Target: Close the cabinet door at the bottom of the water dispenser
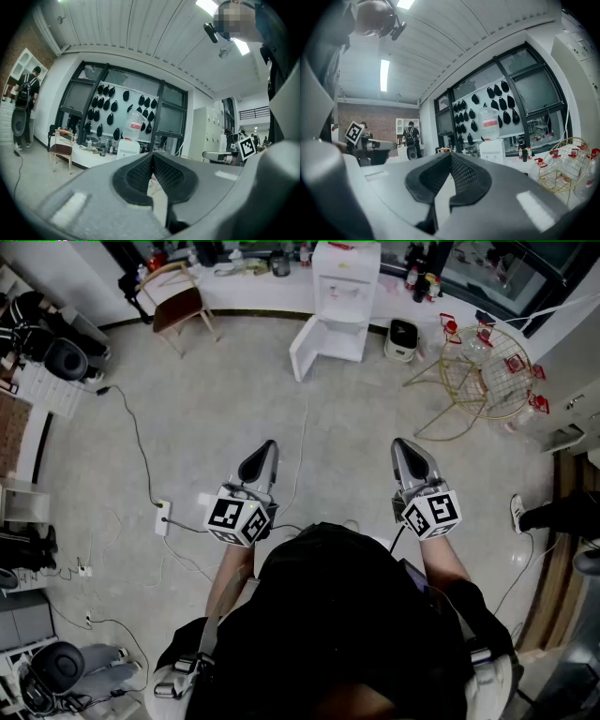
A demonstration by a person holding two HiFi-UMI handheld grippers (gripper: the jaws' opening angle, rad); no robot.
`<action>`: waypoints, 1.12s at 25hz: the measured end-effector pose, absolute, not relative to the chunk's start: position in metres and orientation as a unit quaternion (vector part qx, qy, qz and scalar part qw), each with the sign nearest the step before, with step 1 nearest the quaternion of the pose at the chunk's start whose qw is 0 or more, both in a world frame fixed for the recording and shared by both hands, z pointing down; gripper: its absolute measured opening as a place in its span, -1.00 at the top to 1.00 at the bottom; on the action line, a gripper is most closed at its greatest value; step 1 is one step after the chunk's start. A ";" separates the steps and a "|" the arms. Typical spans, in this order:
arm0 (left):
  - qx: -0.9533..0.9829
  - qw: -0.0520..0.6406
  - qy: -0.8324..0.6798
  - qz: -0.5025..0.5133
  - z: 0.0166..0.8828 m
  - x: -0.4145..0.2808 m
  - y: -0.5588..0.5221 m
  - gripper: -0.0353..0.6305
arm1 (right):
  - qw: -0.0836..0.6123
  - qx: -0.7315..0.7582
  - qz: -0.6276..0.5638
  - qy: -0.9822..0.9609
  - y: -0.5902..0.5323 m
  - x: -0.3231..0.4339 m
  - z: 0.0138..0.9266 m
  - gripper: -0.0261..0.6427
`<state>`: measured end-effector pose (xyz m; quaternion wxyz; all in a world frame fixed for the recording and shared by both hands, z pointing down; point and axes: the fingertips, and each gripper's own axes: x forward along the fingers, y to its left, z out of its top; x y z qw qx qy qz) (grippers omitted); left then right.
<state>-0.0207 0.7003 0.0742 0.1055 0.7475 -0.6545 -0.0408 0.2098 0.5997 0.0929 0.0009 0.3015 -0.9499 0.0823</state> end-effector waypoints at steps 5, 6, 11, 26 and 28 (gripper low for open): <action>0.750 0.113 -0.650 -0.046 0.075 -0.018 0.696 0.87 | -0.002 0.308 0.088 -0.947 0.596 0.215 0.093 0.91; 0.750 0.115 -0.650 -0.047 0.076 -0.017 0.695 0.87 | -0.002 0.307 0.088 -0.947 0.595 0.216 0.094 0.91; 0.750 0.118 -0.649 -0.044 0.079 -0.009 0.692 0.87 | 0.000 0.304 0.089 -0.948 0.594 0.219 0.098 0.91; 0.741 0.097 -0.664 -0.020 0.076 0.020 0.673 -0.07 | -0.023 0.298 0.053 -0.953 0.595 0.243 0.086 0.01; 0.732 0.098 -0.674 -0.021 0.077 0.025 0.670 -0.31 | -0.030 0.304 0.052 -0.951 0.595 0.252 0.084 -0.33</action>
